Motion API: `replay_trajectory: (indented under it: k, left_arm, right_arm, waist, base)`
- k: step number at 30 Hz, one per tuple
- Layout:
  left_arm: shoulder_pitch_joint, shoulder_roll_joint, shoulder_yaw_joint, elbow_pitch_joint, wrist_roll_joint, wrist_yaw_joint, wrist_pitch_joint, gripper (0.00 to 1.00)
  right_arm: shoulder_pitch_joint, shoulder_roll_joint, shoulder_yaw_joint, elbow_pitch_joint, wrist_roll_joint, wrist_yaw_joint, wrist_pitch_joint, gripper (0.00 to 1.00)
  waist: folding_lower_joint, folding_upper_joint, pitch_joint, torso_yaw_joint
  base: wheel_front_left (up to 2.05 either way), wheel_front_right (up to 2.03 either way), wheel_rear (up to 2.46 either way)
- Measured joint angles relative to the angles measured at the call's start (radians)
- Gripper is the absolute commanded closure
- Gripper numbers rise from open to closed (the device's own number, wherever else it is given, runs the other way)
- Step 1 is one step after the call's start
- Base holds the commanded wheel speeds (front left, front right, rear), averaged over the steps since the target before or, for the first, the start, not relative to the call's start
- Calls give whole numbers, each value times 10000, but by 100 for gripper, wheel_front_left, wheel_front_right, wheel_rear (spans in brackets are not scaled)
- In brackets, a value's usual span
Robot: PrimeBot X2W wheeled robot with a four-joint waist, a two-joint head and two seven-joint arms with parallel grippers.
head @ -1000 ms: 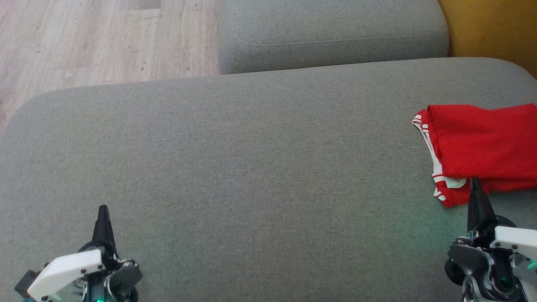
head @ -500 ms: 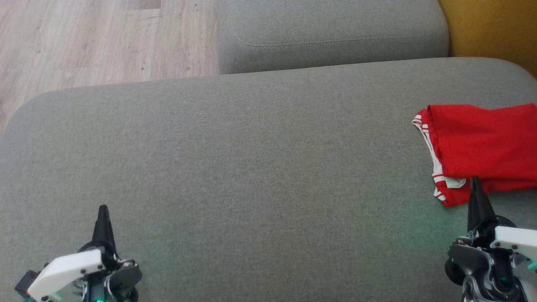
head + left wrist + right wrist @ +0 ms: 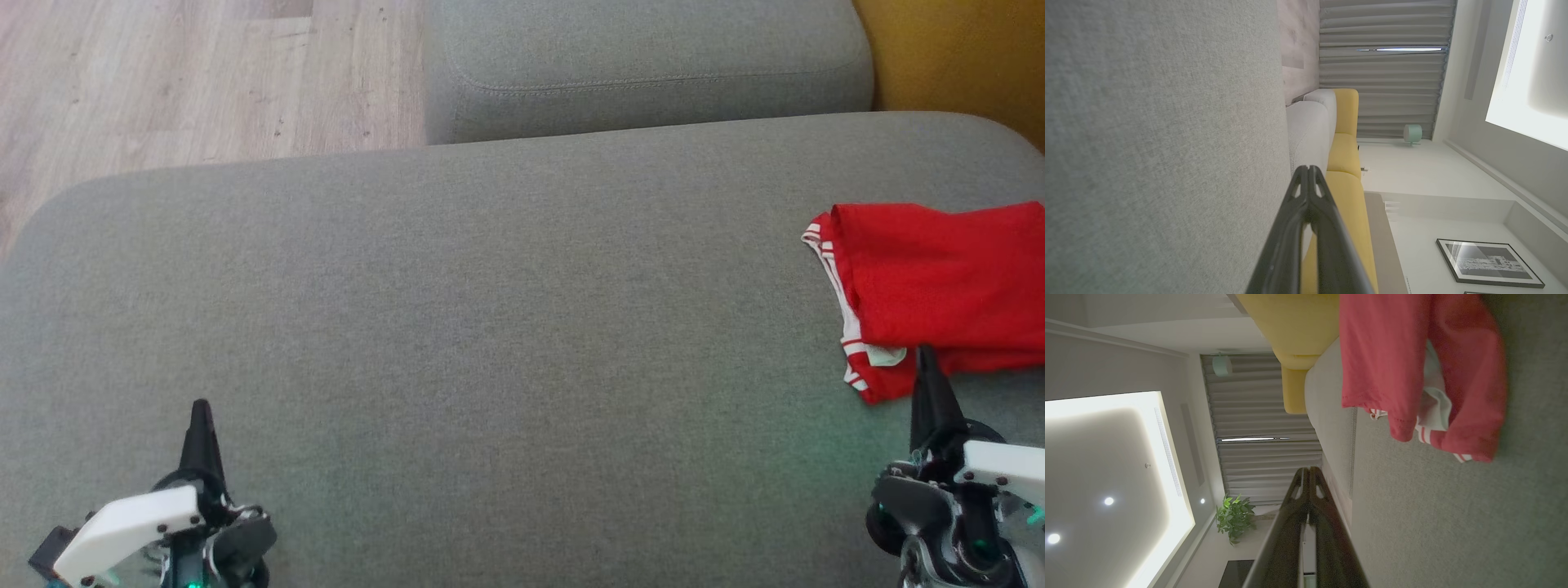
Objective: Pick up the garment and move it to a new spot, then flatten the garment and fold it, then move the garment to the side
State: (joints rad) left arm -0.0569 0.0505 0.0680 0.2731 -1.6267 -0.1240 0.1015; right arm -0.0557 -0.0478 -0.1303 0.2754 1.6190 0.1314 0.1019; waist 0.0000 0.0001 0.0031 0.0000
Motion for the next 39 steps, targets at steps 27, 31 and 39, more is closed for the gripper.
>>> replay_trajectory:
  k: [27, 31, 39]
  left_arm:
    - [0, -12, 13, 0, 44, 0, 40, 100]
    - [0, -13, 15, 0, 44, 0, 40, 100]
    - [0, -15, 19, 0, 44, 0, 40, 100]
  right_arm:
    - [0, 10, -15, 2, -15, 0, 44, 100]
    - [0, 10, -17, 2, -15, 0, 44, 100]
    - [0, 12, -21, 2, -15, 0, 46, 100]
  waist:
    - [0, 0, 0, 0]
    - [0, 0, 0, 0]
    - [0, 0, 0, 0]
  base:
    - [0, 0, 0]
    - [0, 0, 0]
    - [0, 0, 0]
